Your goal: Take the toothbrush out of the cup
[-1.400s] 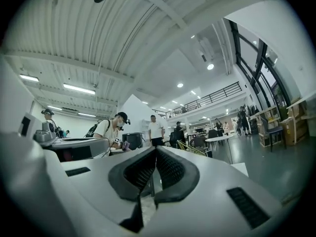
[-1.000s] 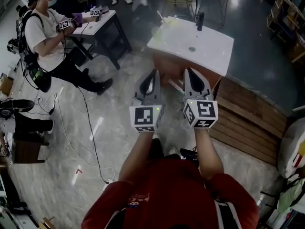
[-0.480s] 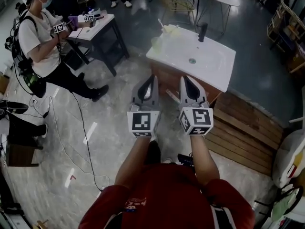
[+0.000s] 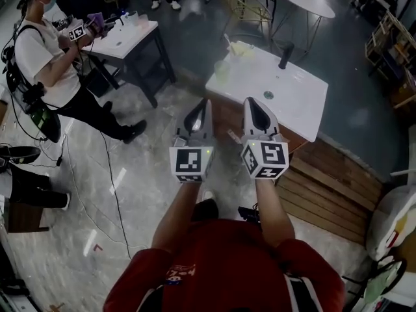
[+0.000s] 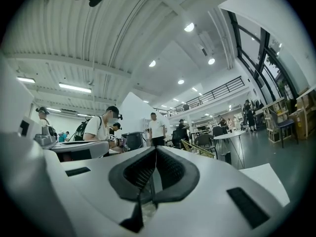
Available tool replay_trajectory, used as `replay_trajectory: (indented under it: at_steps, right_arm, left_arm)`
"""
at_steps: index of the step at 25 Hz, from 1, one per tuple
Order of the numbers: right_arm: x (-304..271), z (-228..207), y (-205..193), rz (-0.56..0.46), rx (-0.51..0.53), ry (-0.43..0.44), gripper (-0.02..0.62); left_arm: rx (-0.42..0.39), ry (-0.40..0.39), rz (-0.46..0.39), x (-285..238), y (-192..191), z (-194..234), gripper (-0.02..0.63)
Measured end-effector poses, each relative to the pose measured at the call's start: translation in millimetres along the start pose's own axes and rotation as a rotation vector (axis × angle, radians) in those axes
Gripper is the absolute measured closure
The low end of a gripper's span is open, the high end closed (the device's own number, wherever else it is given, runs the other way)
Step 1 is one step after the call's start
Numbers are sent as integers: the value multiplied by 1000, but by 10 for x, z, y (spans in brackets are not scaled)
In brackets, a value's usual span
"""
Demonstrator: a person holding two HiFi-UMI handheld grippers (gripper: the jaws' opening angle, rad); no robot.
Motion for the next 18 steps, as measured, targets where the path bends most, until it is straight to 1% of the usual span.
replay_trajectory:
  at_steps: [5,10,14,18]
  right_arm:
    - [-446,160,-30,5,33,2,566]
    - [-886,270,-22,18,97,6,566]
    - [-1141,294,-47,17,129,-12,566]
    - [-1320,220,-139,29,124,-33,566]
  left_arm:
    - [25,3,-7,-196,-92,437,577]
    - [40,-10,-21,-472,-151,760,577]
    - [45,-21,-18,-658,-227,950,577]
    - [47,-33,-13,-840,-324,1052,577]
Point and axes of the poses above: the fingertips, and each gripper's own axes: x backward along the fingers, z to its left, y out of its top, the point moved 2 cm from there along x, backward along the fingers
